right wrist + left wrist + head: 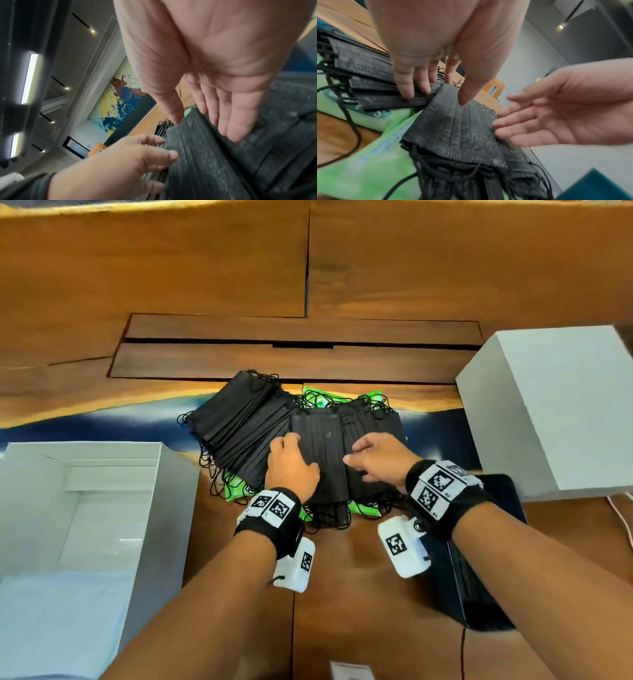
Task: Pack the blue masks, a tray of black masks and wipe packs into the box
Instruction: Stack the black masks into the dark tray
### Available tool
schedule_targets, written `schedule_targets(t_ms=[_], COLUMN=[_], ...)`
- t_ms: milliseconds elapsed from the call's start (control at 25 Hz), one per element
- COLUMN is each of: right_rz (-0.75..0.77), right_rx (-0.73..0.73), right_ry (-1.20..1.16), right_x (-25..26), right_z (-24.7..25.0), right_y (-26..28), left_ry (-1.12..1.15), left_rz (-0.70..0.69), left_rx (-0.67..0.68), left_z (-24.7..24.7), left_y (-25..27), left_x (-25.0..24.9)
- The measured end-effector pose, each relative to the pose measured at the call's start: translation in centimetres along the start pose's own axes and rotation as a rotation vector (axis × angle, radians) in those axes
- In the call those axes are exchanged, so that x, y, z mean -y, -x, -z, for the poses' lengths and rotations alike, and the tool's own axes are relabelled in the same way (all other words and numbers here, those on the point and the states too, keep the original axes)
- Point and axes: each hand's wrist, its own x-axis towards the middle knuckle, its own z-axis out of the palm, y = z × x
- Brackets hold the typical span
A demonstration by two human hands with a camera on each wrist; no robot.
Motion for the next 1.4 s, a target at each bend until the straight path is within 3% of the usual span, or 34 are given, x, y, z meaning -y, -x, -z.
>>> schedule_targets(t_ms=[200,480,840,1040,1160,1200,1280,1320,1400], right_rz=[-0.063,0.021,0.333,0.303,0.209,0.130,0.001,-0.028,-0.051], right_rx=[-0.146,-0.265,0.003,0.006,0.143,0.093,-0.225,-0.369,-0.413], right_ry=[0.029,0.046,-0.077,-0.072,-0.204,-0.261,-0.213,-0.071,0.237], right_x=[-1.4,-1.1,-0.8,-0.4,-0.8,-1.3,-2.5,-3.2,-4.0], right_z=[-3.8,-5.1,-7.6,-8.4,-8.4,-8.1,-7.0,-6.4,-6.3], right_y=[-3.6,-2.7,1.4,2.0,2.6,2.2,1.1,0.6,0.4], left_ry=[0.235,0.496,1.042,1.199,1.234,1.254,1.249,1.234,1.233], left_rz=[0.116,0.233,0.385,0.379,0.345,0.333,0.321,0.321,0.323], left_rx=[-0.001,0.049,0.156,0.083,0.214,0.240,0.242,0.239,0.253], left_z=[0.1,0.3,1.4,1.9,2.4,2.3,2.2,2.1,1.8], left_y=[-1.4,-1.9,-0.8,0.0,0.9,1.1,1.1,1.0,0.8], left_x=[0.3,1.2,3.0,5.2,5.5,5.6,5.8,5.8,5.5])
